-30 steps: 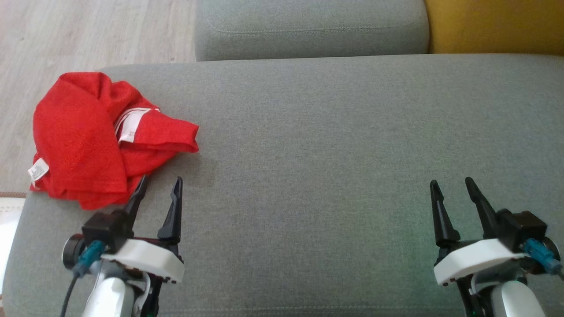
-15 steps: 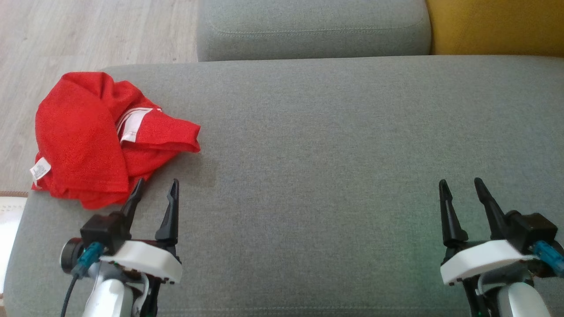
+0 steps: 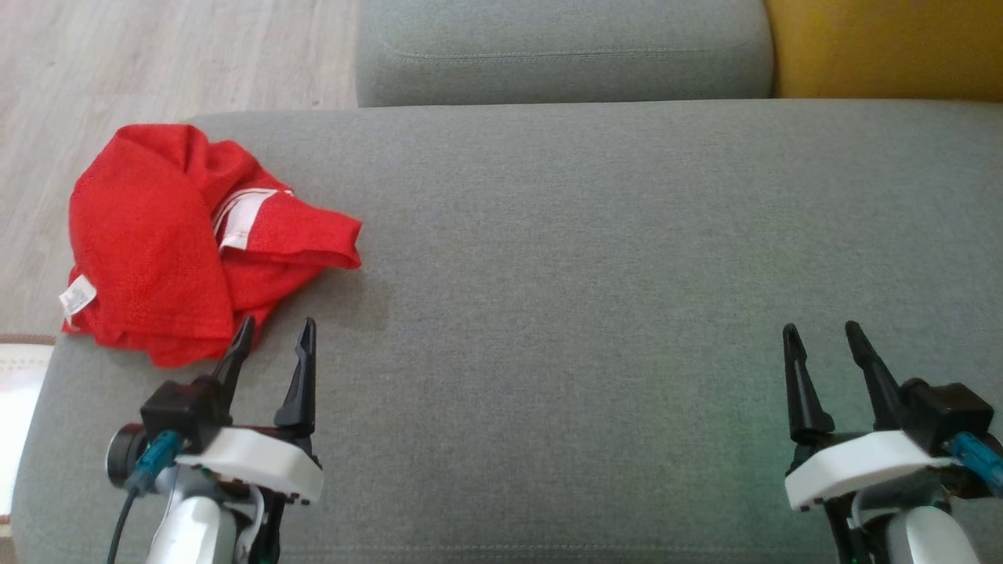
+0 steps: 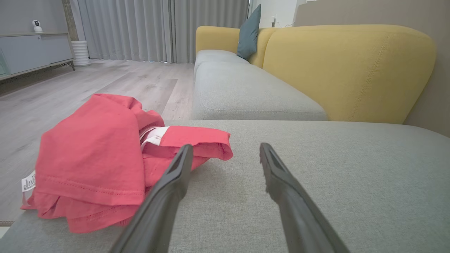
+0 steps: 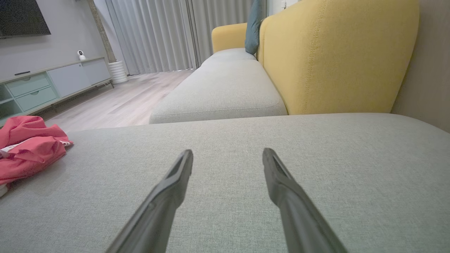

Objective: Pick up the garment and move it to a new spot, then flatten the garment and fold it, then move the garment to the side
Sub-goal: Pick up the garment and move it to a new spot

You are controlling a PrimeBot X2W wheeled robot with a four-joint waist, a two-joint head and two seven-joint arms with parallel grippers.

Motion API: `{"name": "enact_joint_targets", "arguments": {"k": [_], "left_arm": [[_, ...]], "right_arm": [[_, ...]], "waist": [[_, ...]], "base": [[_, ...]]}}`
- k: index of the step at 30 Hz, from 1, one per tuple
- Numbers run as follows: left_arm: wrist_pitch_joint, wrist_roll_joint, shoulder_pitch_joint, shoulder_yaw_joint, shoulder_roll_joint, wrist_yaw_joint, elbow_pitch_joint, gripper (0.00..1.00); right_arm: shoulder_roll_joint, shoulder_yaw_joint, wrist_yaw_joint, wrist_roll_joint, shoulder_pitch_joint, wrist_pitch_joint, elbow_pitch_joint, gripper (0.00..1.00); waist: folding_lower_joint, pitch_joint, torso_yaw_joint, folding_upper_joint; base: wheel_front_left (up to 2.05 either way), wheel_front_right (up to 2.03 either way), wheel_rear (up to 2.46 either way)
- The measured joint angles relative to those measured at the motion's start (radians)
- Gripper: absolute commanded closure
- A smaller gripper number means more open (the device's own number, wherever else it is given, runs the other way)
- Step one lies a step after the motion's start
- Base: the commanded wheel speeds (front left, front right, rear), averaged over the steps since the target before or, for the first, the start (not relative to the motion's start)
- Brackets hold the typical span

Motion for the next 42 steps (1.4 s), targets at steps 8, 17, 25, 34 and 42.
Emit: {"name": "enact_joint_targets", "arguments": {"k": [8,17,25,34,42], "left_arm": [[0.000,0.005,-0.002,0.007,-0.002,0.001,0.003,0.00],[0.000,0.011,-0.006,0.037,0.000,0.009,0.002,0.00],[0.000,0.021,-0.006,0.063,0.010,0.009,-0.002,0.00],[0.000,0.025,-0.006,0.066,0.006,0.009,-0.007,0.00],[0.000,0.025,-0.014,0.069,-0.001,0.008,-0.002,0.00]], "right_arm": [[0.000,0.010,0.000,0.002,0.000,0.000,-0.011,0.00],[0.000,0.039,0.000,0.013,-0.001,0.003,-0.037,0.00],[0.000,0.054,0.000,0.013,-0.002,0.012,-0.043,0.00],[0.000,0.056,0.000,0.013,-0.002,0.015,-0.045,0.00],[0.000,0.059,0.000,0.020,-0.006,0.015,-0.048,0.00]], "waist": [[0.0000,0.007,0.048,0.0000],[0.0000,0.012,0.164,0.0000],[0.0000,0.012,0.262,0.0000],[0.0000,0.022,0.291,0.0000],[0.0000,0.040,0.285,0.0000]], "base": [[0.00,0.00,0.00],[0.00,0.00,0.00],[0.00,0.00,0.00],[0.00,0.00,0.00],[0.00,0.00,0.00]]}}
